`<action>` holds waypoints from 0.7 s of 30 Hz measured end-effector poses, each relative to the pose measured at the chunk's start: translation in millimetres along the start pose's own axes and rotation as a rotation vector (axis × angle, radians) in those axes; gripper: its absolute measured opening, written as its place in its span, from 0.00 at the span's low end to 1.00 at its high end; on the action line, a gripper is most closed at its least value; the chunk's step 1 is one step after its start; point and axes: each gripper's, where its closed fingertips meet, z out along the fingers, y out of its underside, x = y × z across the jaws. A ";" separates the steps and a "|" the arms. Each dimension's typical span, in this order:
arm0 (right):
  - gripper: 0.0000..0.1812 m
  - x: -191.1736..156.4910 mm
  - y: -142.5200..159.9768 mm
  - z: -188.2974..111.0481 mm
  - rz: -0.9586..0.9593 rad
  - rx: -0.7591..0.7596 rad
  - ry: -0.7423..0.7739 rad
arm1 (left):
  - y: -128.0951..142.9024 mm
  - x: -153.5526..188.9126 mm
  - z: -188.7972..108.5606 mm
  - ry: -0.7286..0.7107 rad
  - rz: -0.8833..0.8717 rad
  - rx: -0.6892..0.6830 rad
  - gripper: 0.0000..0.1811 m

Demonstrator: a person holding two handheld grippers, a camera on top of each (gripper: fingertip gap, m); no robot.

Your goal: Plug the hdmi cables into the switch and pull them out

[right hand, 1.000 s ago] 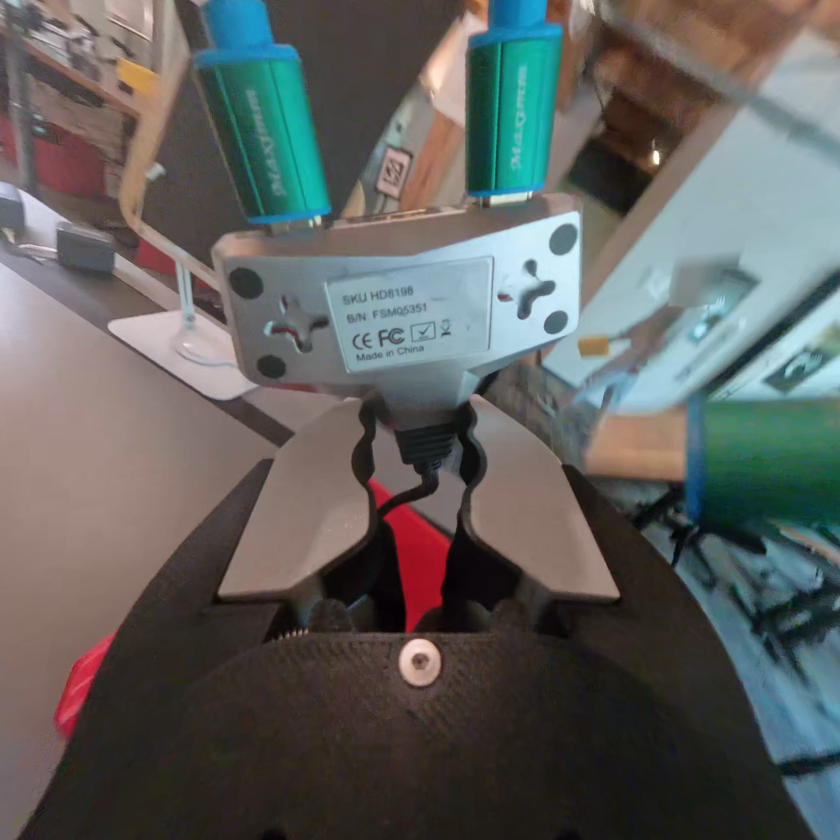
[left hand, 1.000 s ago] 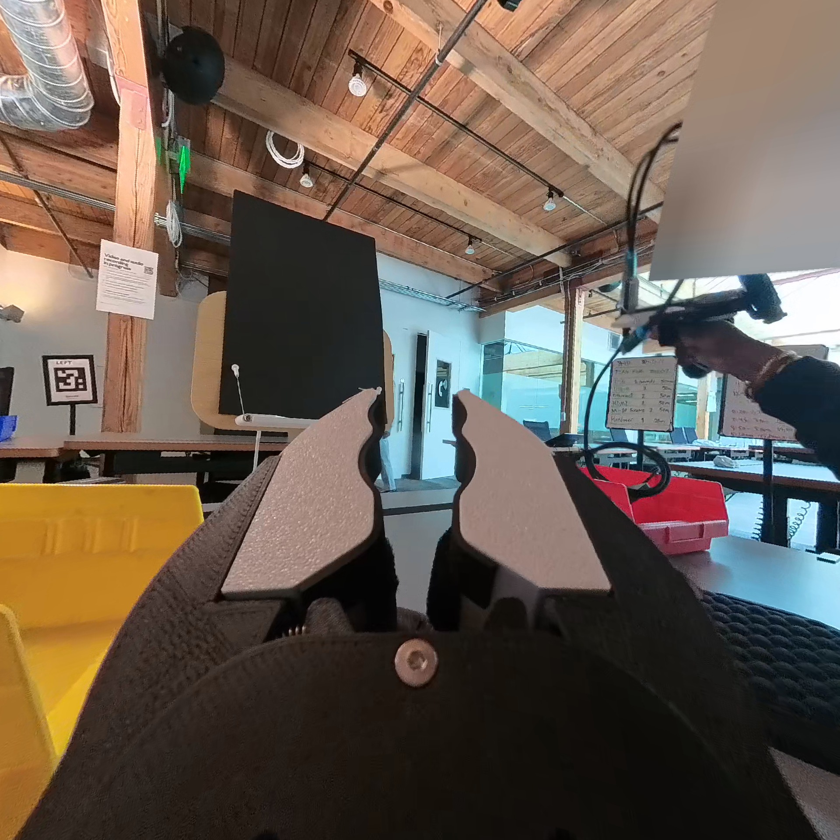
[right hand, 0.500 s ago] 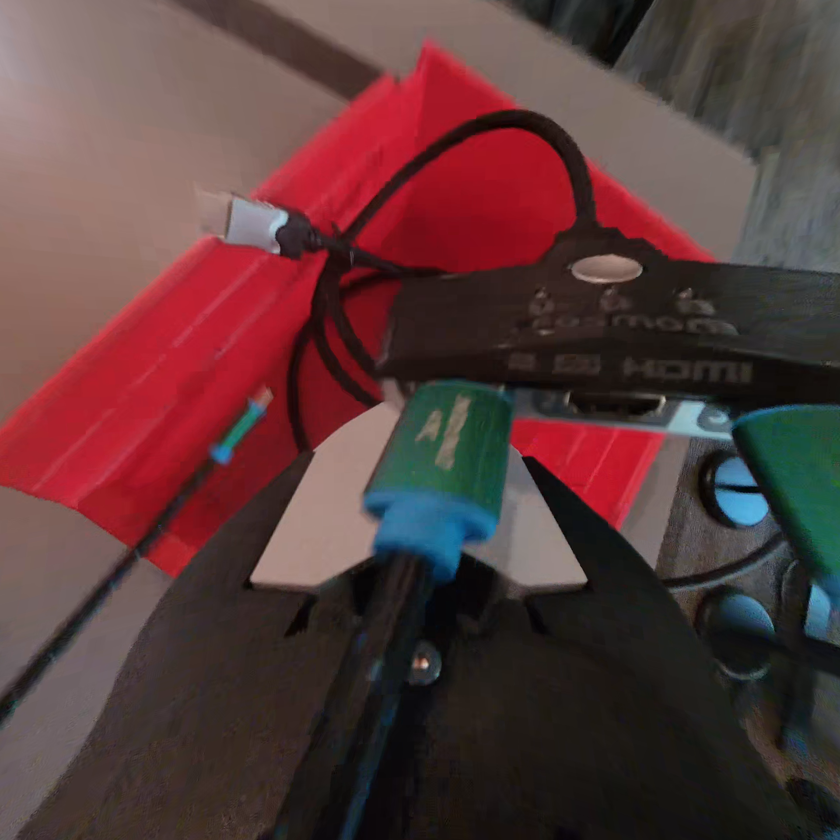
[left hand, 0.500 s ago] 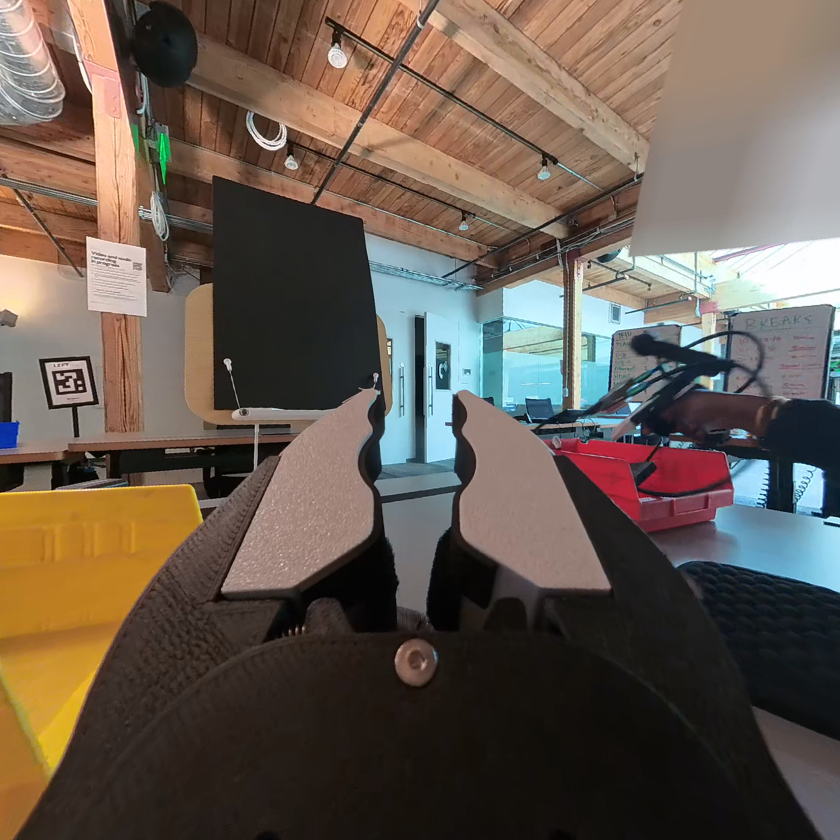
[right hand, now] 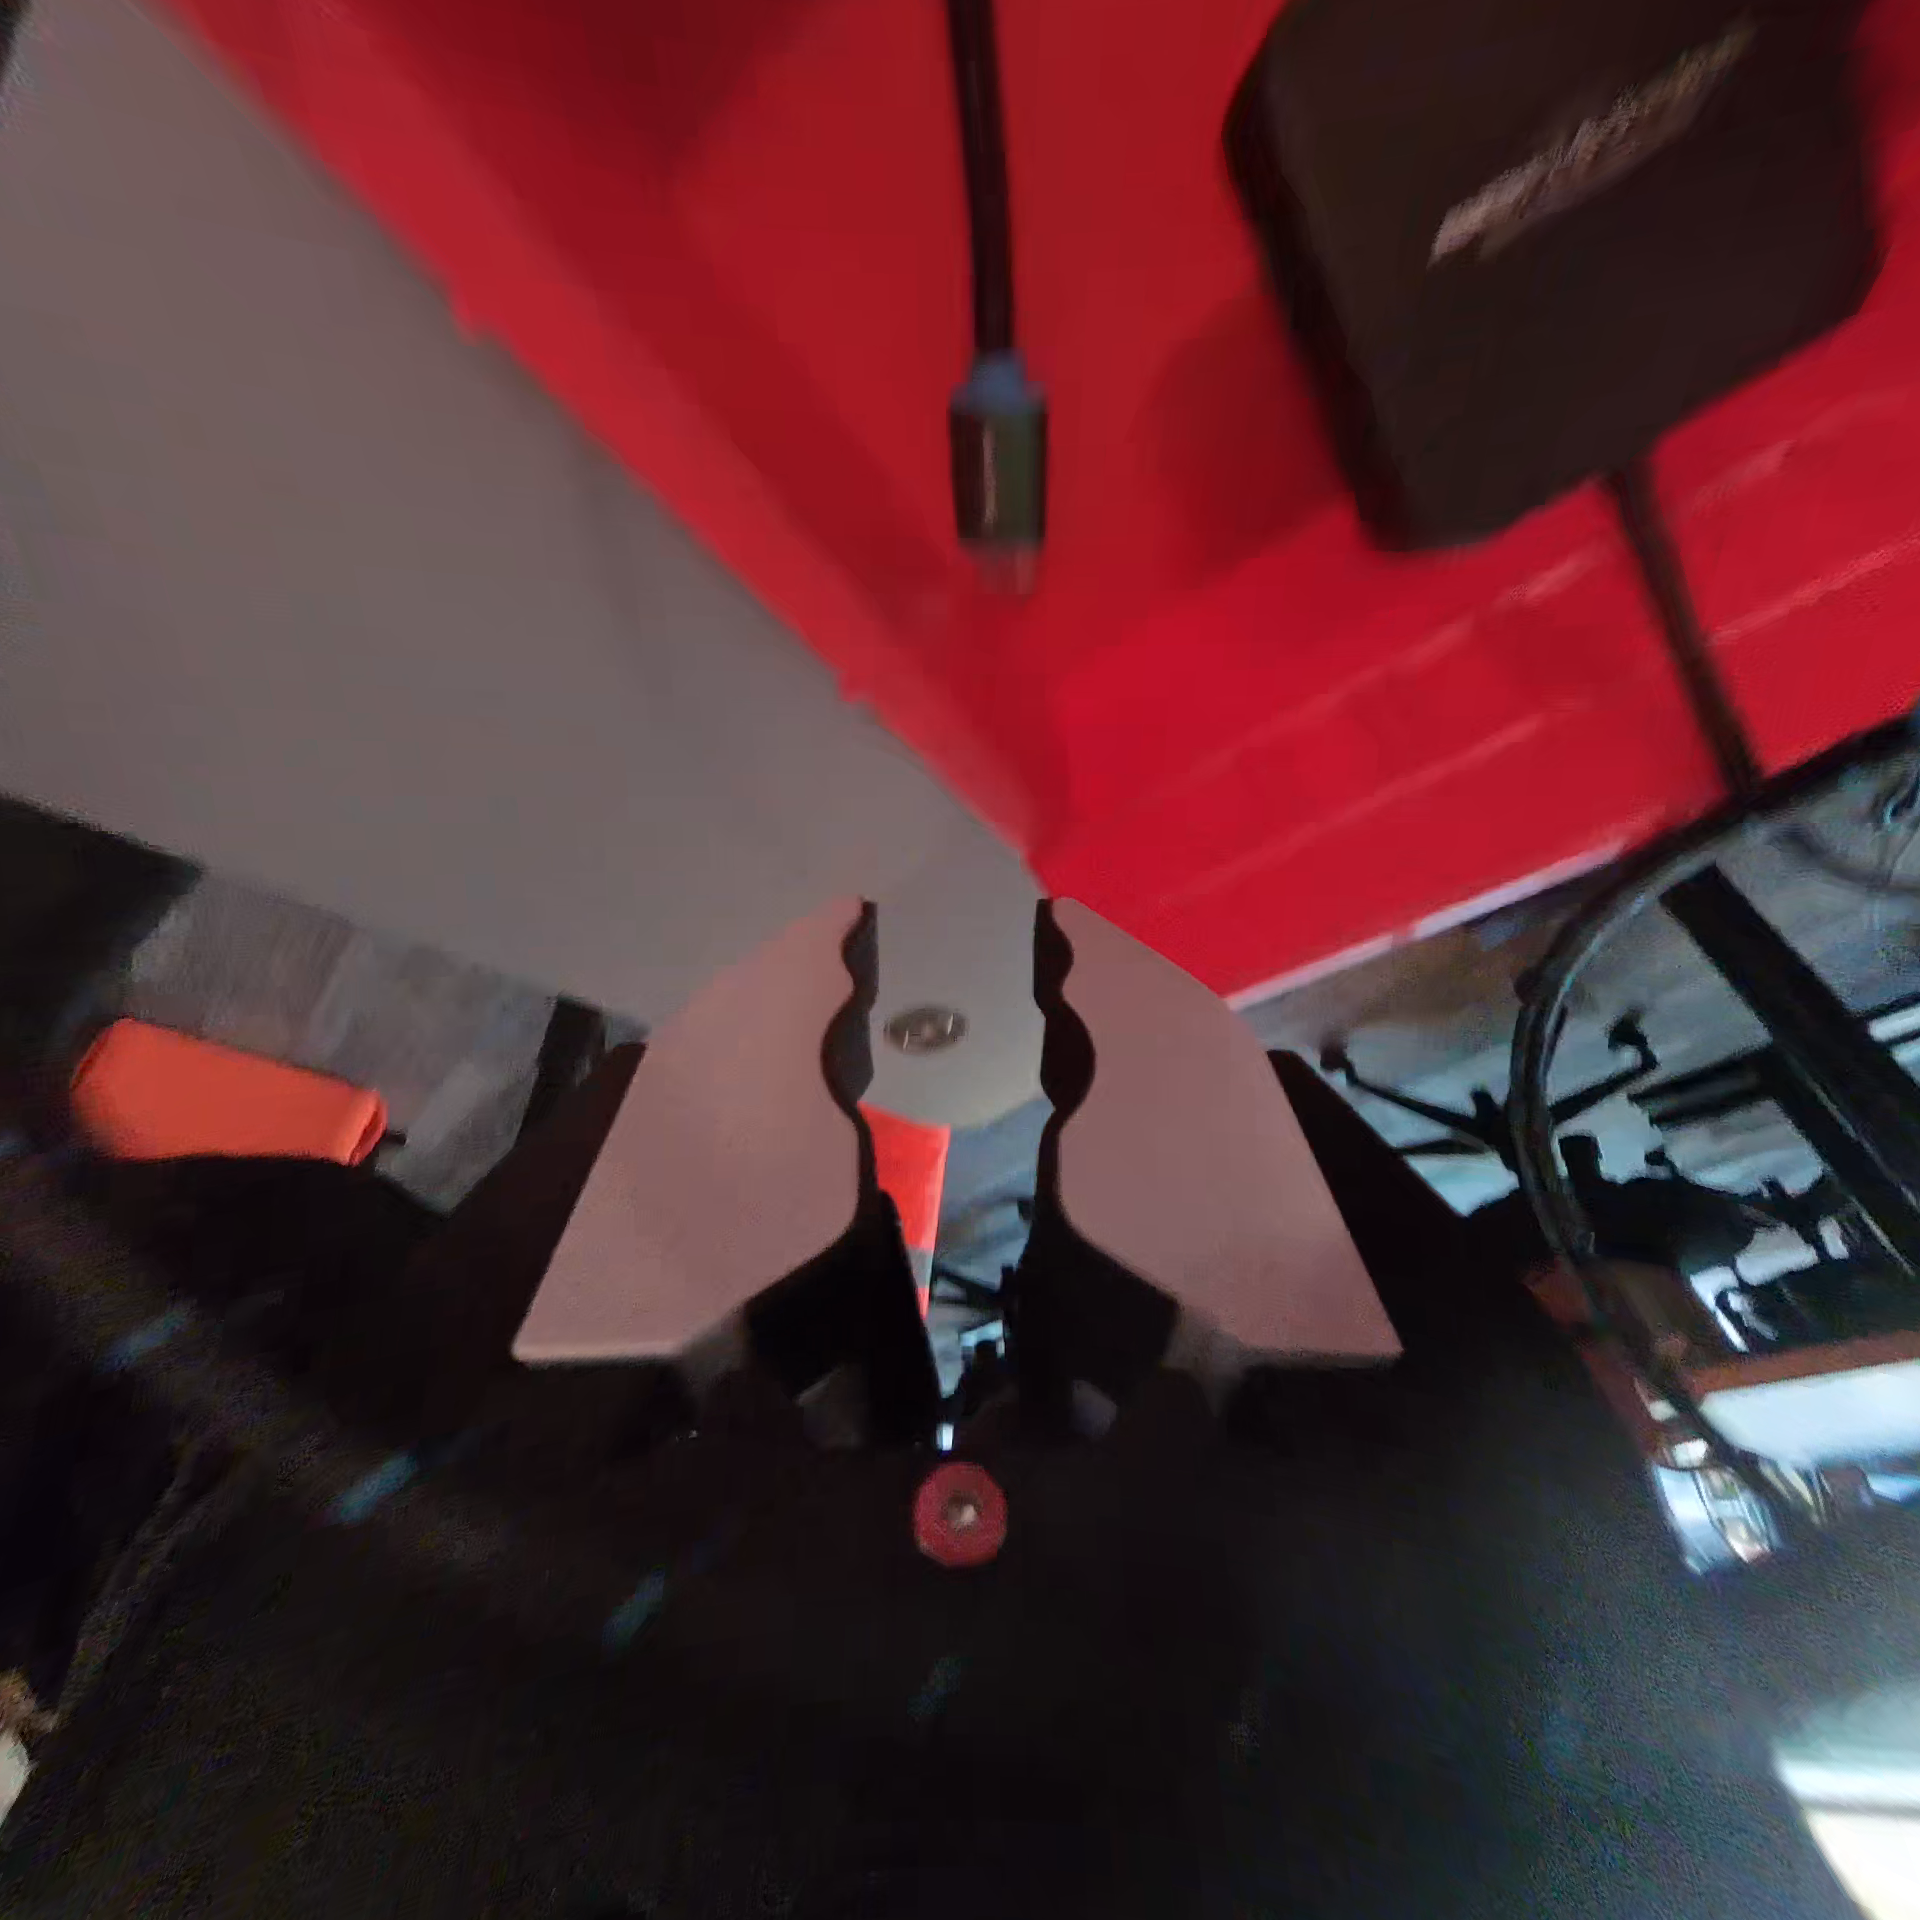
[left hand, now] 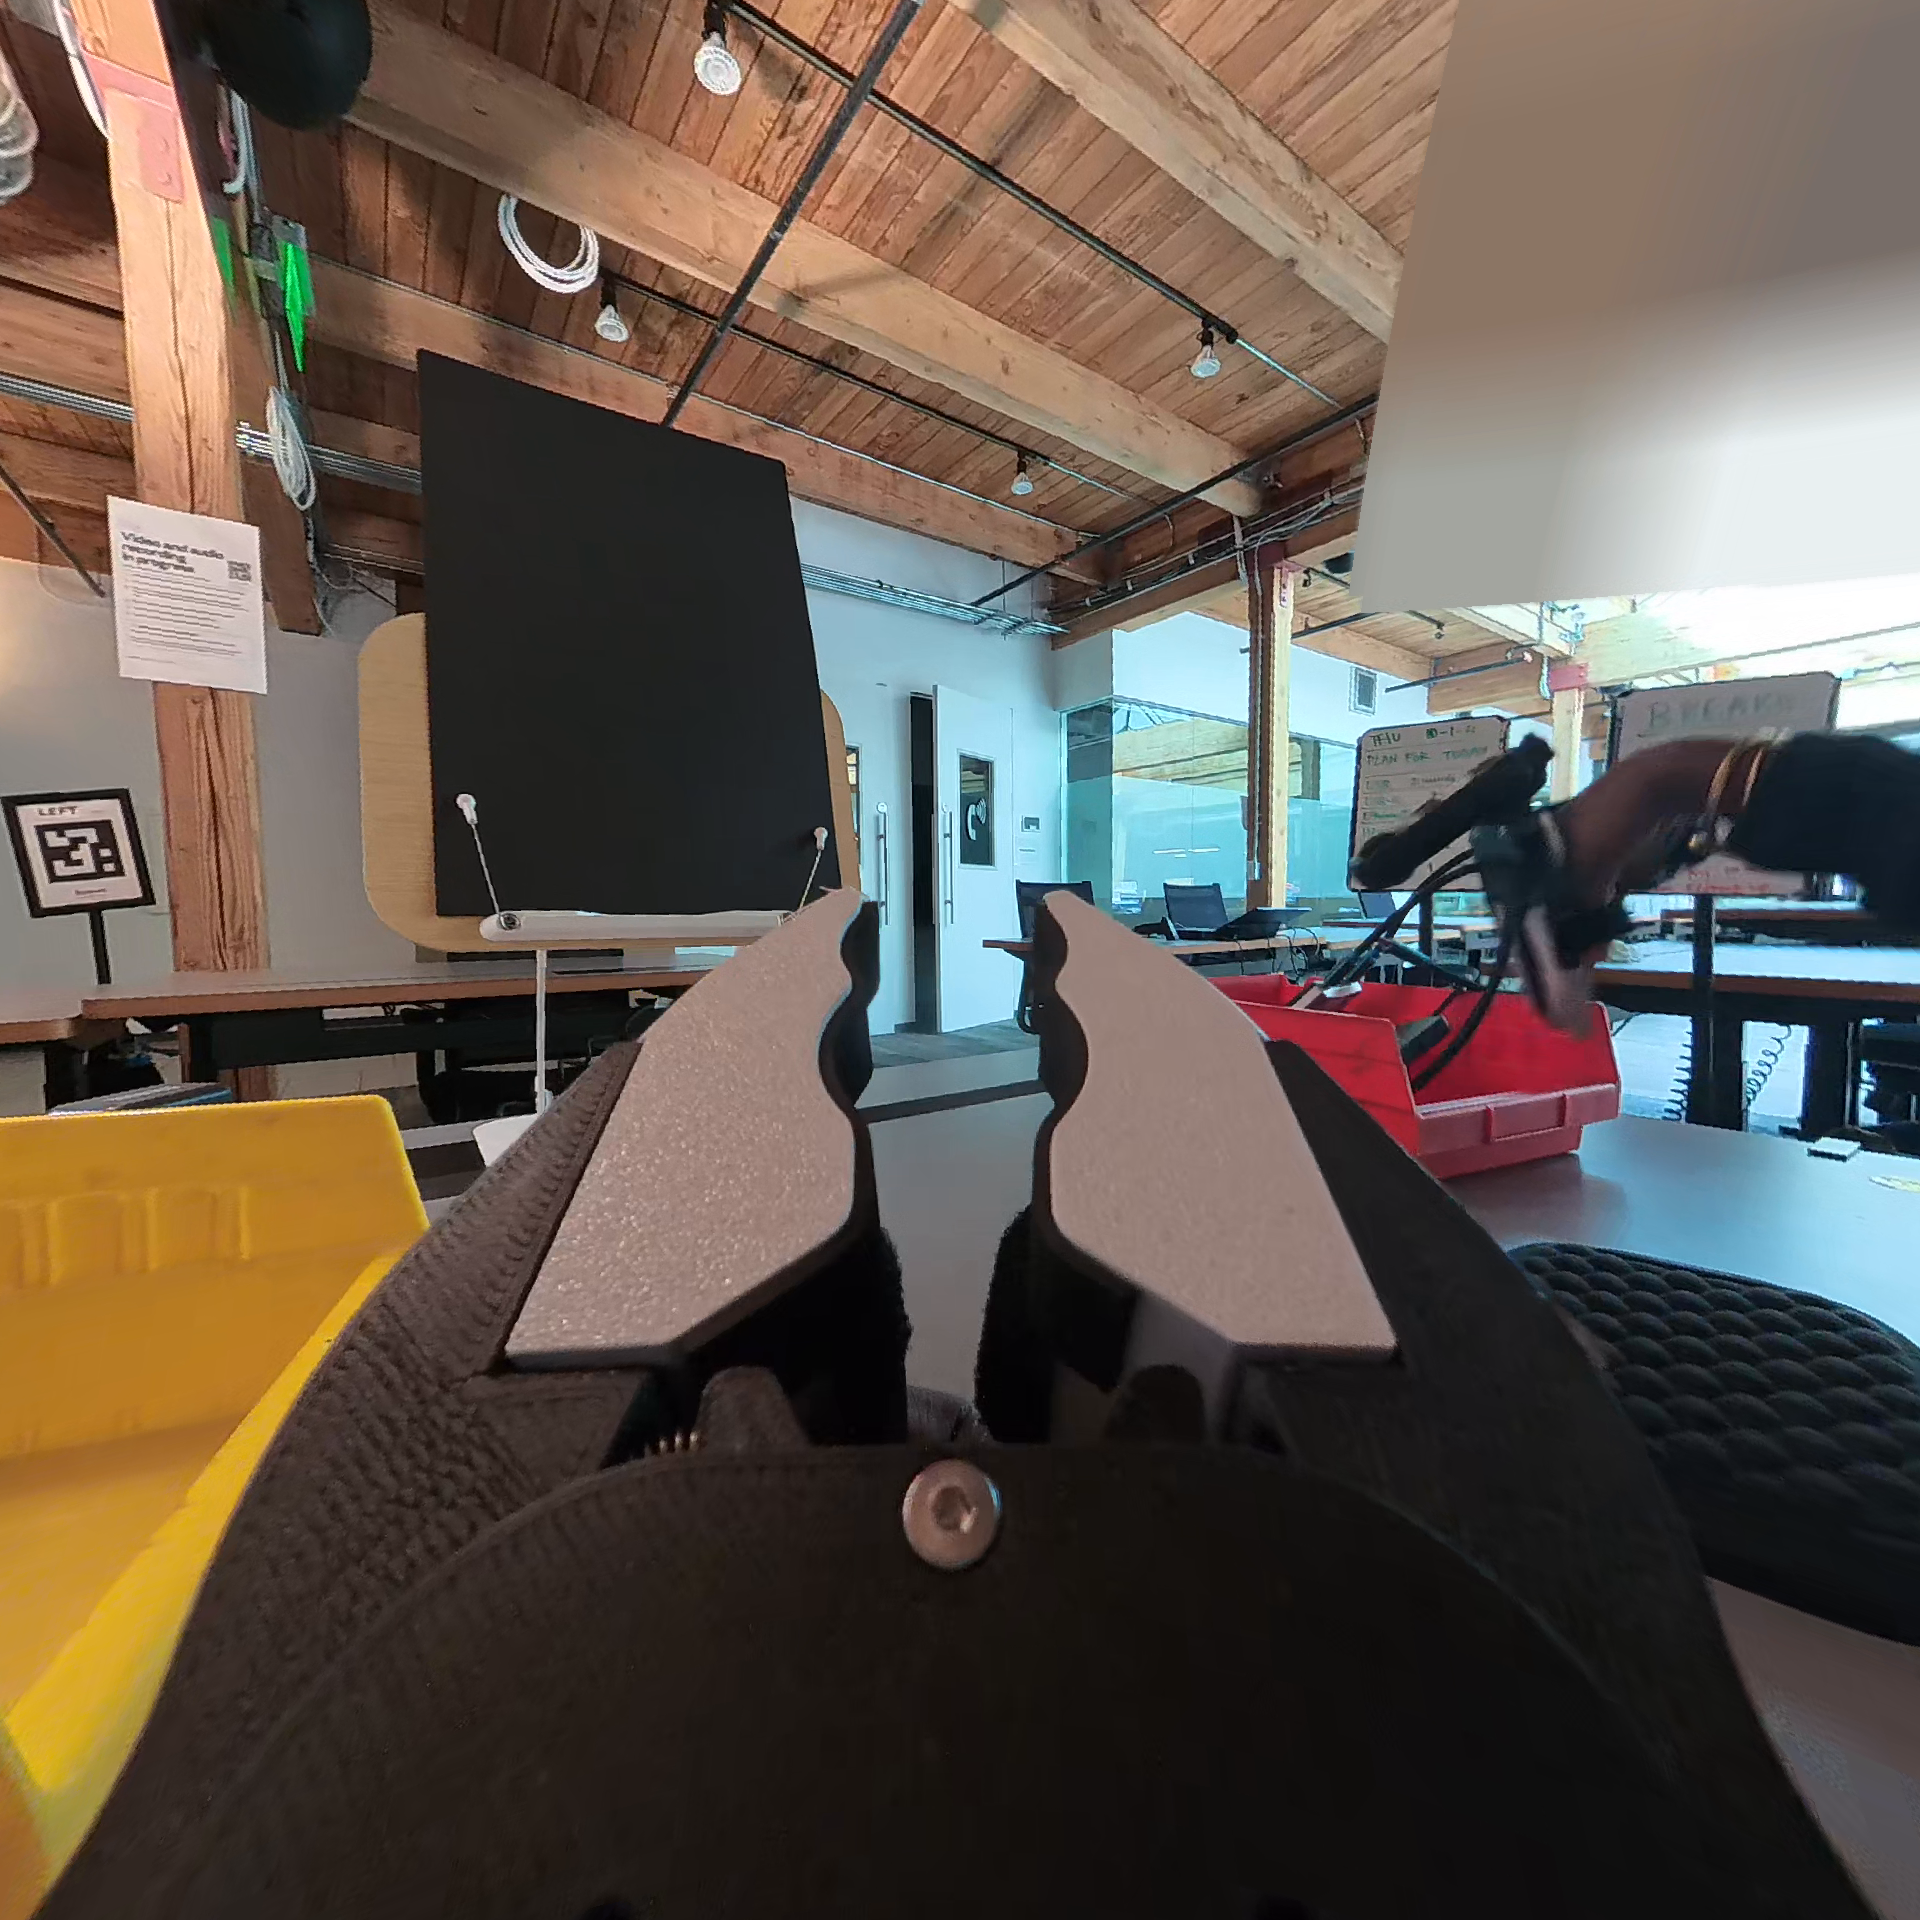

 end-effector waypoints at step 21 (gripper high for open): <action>0.41 88.7 -11.5 -30.3 0.476 1.035 0.348 | 7.6 5.3 3.6 0.020 0.037 -0.041 0.15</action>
